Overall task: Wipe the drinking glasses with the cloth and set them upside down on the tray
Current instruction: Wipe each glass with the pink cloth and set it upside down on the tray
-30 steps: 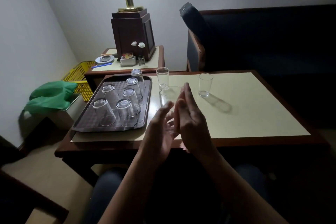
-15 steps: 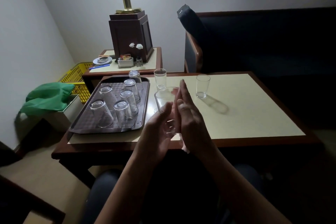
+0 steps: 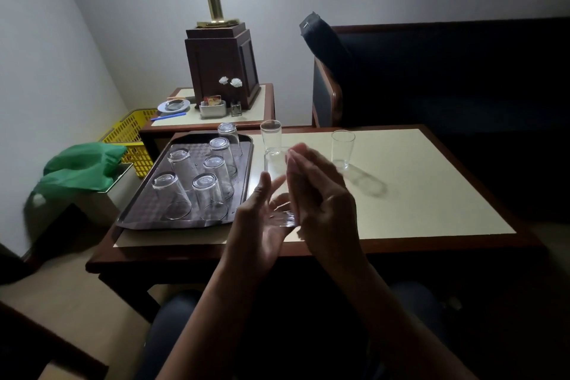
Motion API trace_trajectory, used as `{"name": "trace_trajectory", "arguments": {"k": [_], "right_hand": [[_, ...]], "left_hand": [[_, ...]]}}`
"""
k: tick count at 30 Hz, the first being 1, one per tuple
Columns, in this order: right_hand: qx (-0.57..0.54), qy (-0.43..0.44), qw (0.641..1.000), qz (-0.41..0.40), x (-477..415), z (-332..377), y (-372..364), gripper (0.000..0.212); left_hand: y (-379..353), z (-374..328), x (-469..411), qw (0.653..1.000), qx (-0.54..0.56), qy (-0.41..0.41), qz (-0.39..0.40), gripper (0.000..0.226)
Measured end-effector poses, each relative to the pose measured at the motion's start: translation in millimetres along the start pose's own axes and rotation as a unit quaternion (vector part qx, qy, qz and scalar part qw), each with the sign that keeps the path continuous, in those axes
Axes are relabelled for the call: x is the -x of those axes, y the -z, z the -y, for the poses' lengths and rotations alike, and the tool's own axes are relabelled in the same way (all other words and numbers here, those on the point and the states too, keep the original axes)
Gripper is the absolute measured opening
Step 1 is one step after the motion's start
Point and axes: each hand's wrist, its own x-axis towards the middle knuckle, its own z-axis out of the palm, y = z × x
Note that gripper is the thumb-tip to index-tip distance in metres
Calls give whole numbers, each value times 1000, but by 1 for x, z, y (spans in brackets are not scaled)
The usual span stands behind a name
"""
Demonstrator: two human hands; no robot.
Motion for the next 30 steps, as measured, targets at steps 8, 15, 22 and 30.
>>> {"name": "trace_trajectory", "arguments": {"k": [8,15,22,30], "right_hand": [[-33,-63,993,97,19,-5,-6,57],[-100,-168,976,98,3,-6,12,43],[-172,-247,954,9,11,-15,13,25],[-184,-203,962,15,-5,9,15,28]], "left_hand": [[6,-4,-1,1000,-9,-9,-12,57],[4,-8,-1,999,4,-21,-34,57],[13,-3,-11,997,-41,-20,-60,65],[13,-4,-12,998,16,-2,-59,58]]}}
